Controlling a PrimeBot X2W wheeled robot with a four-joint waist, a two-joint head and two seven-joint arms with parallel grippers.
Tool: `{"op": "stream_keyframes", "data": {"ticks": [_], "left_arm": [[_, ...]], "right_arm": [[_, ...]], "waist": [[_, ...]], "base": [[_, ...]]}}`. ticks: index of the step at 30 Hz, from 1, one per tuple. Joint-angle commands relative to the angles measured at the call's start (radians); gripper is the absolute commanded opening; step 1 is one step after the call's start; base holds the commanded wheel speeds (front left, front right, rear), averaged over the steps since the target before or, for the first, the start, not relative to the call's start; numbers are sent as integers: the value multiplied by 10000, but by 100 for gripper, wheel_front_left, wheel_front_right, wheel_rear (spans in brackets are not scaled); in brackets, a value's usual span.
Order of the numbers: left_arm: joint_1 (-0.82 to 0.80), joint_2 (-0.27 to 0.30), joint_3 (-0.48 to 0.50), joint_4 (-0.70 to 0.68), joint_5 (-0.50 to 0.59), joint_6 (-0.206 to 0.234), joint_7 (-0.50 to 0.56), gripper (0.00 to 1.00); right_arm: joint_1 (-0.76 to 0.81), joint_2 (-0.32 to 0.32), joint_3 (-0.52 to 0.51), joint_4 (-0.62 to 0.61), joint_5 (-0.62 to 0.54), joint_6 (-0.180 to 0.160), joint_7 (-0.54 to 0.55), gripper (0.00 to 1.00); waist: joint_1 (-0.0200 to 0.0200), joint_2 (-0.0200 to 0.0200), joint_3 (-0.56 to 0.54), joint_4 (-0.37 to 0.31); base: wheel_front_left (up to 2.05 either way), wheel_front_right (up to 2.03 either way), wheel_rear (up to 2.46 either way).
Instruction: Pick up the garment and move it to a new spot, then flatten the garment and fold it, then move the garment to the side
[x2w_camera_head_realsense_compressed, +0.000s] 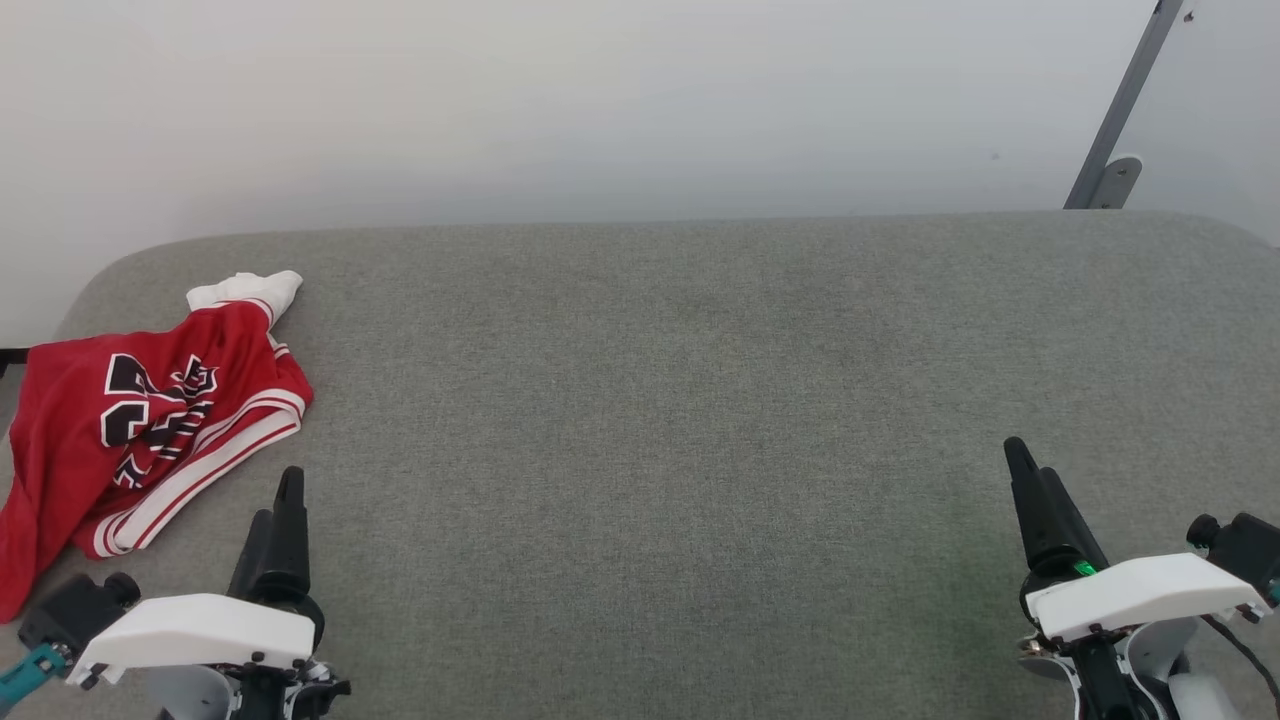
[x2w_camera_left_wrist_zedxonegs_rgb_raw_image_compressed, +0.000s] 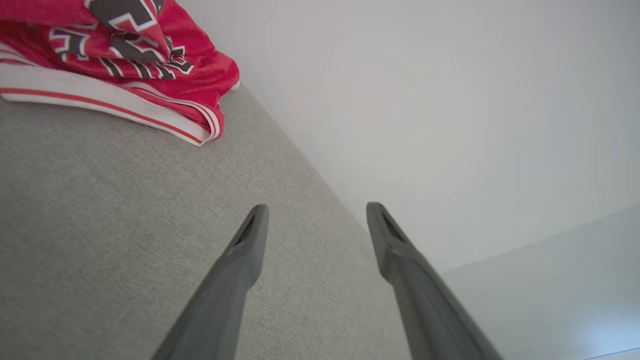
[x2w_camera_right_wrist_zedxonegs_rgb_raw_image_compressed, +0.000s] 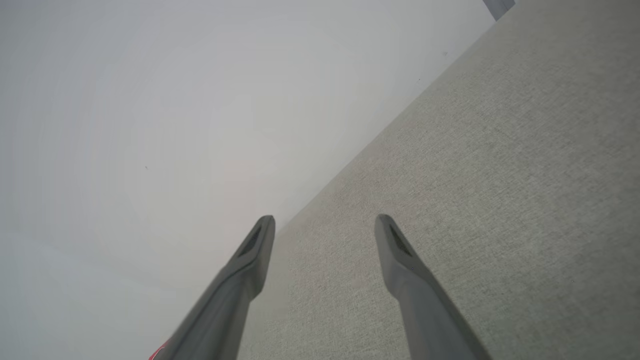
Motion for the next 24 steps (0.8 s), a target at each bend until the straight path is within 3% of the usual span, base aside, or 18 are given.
{"op": "stream_keyframes", "data": {"ticks": [1, 11, 24], "left_arm": [[-25, 186, -46, -195, 413, 41, -96, 100], [95, 480, -254, -176, 2341, -108, -443, 100], [280, 382, 67, -291, 3899, -552, -838, 100]], "right_arm": [[-307, -91, -4, -141, -349, 36, -106, 100], [-307, -178, -47, -124, -1939, 38, -442, 100], [-314, -220, -9, -139, -3607, 41, -763, 100]], "waist": [[0, 0, -2, -1], [0, 0, -22, -9], [0, 0, -30, -46]], "base": [[0, 0, 0], [0, 0, 0], [0, 0, 0]]}}
